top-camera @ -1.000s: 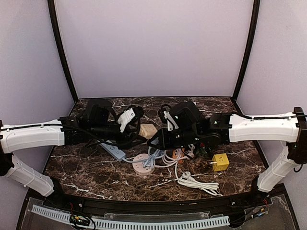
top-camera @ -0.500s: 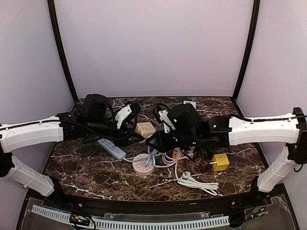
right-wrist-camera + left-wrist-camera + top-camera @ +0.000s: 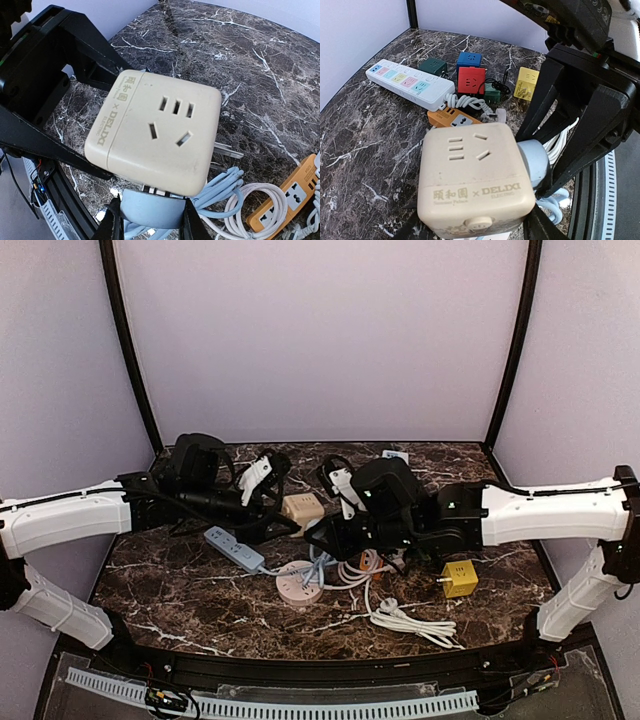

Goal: Pull the plug off the socket
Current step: Remove the plug from the socket.

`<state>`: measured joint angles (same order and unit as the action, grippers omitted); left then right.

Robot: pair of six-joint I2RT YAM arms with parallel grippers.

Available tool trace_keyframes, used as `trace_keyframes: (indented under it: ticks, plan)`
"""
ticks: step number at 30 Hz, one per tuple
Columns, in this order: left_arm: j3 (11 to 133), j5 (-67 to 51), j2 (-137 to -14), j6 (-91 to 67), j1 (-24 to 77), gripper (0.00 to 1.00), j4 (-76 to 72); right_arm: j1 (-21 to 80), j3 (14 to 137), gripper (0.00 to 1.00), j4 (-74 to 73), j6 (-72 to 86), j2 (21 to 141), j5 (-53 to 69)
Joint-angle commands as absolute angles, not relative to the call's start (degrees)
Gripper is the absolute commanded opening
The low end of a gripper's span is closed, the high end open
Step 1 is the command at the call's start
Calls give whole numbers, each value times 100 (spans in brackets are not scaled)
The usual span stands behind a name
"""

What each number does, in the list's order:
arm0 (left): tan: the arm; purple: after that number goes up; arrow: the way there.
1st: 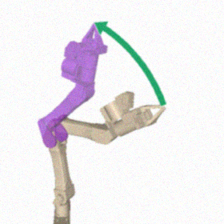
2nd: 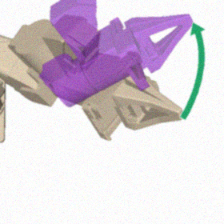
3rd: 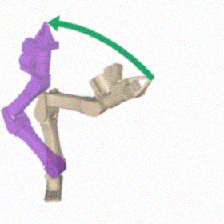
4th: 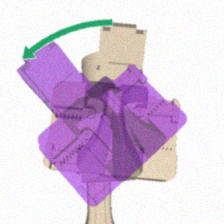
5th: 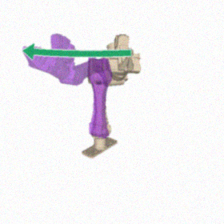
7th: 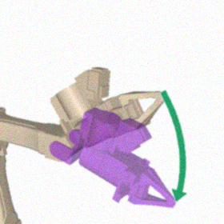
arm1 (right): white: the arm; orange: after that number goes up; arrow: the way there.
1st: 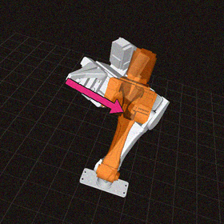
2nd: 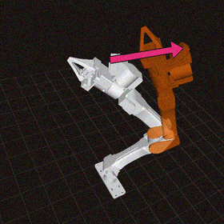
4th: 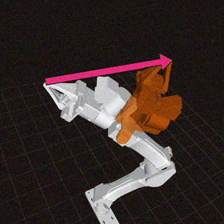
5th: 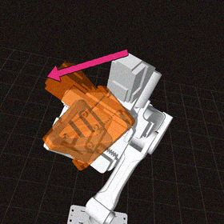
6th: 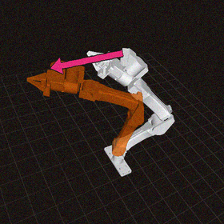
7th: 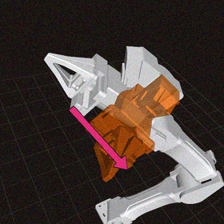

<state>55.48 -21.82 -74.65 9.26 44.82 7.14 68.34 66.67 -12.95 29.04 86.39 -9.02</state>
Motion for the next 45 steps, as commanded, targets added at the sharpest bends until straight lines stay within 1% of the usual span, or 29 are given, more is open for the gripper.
trace_keyframes:
  ticks: [1, 2, 3, 4, 5, 6, 7, 8, 9, 10, 13, 17, 21, 27, 34, 45]
  plan:
    - [5676, -1320, -7472, 831, 4047, 1, 820, 7273, 6679, 0, -1439, 2707, 8146, -779]
    - [5694, -1369, -7510, 819, 4044, 1, 850, 7277, 6672, 0, -1441, 2793, 8139, -792]
    - [5726, -1414, -7530, 805, 4044, 4, 872, 7281, 6677, 0, -1437, 2839, 8131, -789]
    - [5741, -1549, -7549, 766, 4041, 19, 871, 7280, 6687, 0, -1438, 2871, 8136, -790]
    - [5751, -1640, -7554, 752, 4042, 29, 844, 7280, 6703, 0, -1438, 2880, 8134, -803]
    - [5745, -1867, -7546, 711, 4043, 52, 817, 7278, 6718, 0, -1448, 2891, 8134, -833]
    - [5721, -1992, -7536, 681, 4043, 61, 736, 7285, 6722, 0, -1452, 2893, 8131, -857]
    - [5708, -2254, -7530, 627, 4043, 77, 656, 7281, 6733, 0, -1450, 2887, 8130, -875]
    - [5692, -2353, -7536, 595, 4043, 84, 627, 7281, 6744, 0, -1447, 2868, 8130, -870]
    - [5694, -2489, -7547, 540, 4043, 94, 598, 7280, 6769, 0, -1446, 2837, 8130, -839]
    - [5703, -2635, -7638, 468, 4043, 99, 605, 7304, 6856, 0, -1416, 2726, 8150, -773]
    - [5756, -3051, -7750, 409, 4043, 99, 589, 7306, 6958, 0, -1512, 2698, 8241, -907]
    - [5630, -3665, -7631, 261, 4051, 99, 232, 7305, 7069, 0, -1698, 2752, 8406, -1044]
    - [5465, -3899, -7416, 186, 4052, 99, -102, 7286, 7074, 0, -1765, 2824, 8498, -1135]
    - [5464, -3744, -7509, 111, 4069, 99, -152, 7278, 7192, 0, -1819, 2783, 8555, -1118]
    - [5719, -2696, -7714, 682, 4496, 99, 707, 7282, 7418, 0, -2022, 2868, 8671, -1437]
